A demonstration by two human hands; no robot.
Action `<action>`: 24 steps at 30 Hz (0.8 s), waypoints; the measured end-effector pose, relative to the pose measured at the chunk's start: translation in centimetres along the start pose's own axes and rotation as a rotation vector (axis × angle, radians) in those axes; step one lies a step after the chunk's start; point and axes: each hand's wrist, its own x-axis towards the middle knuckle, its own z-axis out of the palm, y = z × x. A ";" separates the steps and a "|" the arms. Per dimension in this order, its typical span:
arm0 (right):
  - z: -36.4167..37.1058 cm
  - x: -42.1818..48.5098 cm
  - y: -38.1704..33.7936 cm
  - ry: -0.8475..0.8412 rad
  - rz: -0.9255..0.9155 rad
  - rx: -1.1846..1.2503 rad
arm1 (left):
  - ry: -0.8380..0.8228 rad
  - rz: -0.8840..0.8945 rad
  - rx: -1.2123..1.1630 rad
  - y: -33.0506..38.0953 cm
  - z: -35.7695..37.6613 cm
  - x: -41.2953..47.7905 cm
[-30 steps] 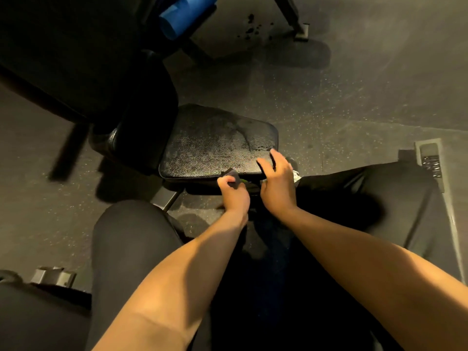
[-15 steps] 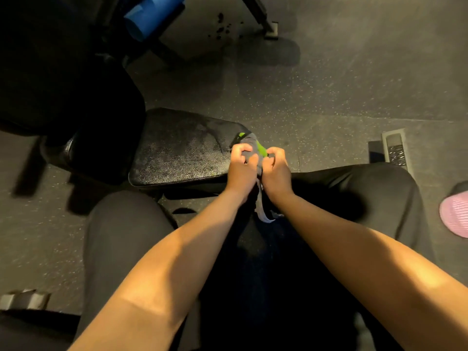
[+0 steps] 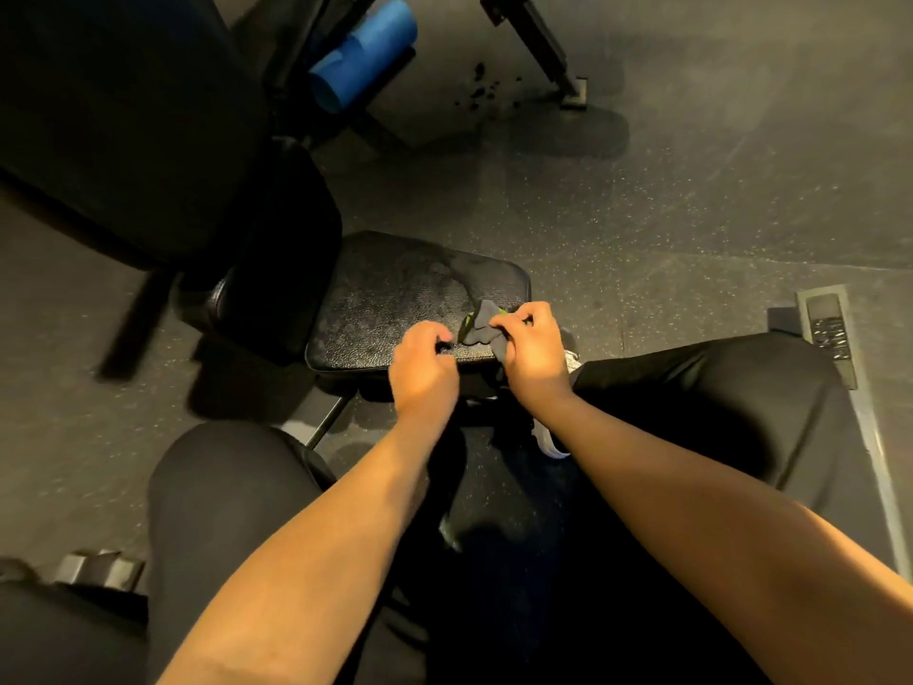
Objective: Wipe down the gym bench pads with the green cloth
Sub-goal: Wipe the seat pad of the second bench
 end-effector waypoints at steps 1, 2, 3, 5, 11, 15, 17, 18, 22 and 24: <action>0.1 0.1 0.1 0.021 0.075 -0.010 | 0.024 -0.013 0.093 -1.1 -0.3 0.3; 0.4 0.0 0.0 0.038 0.079 -0.084 | -0.011 -0.053 0.153 -2.0 -0.5 0.4; 0.6 -0.2 -0.1 0.051 0.036 -0.167 | -0.066 -0.086 0.189 -2.6 -0.5 0.3; 1.6 -0.6 -0.2 0.082 -0.113 -0.314 | -0.152 -0.087 0.252 -3.4 -0.4 0.0; 3.9 -2.3 -3.1 -0.271 -0.326 -0.505 | -0.176 -0.042 0.298 -3.7 -0.2 0.0; 2.6 -2.3 -1.2 -0.200 -0.223 -0.504 | -0.146 -0.051 0.399 -3.1 0.3 0.0; 2.0 -2.7 0.2 -0.109 -0.055 -0.420 | -0.119 -0.059 0.433 -2.2 0.9 -0.3; 2.0 -2.9 0.8 -0.045 0.020 -0.352 | -0.096 -0.020 0.432 -1.8 1.2 -0.5; 2.7 -3.2 2.2 0.104 0.293 0.101 | 0.006 0.142 0.440 -0.4 3.8 -0.7; 2.7 -1.7 2.6 0.065 0.388 0.243 | -0.007 0.089 0.457 0.5 4.6 -0.1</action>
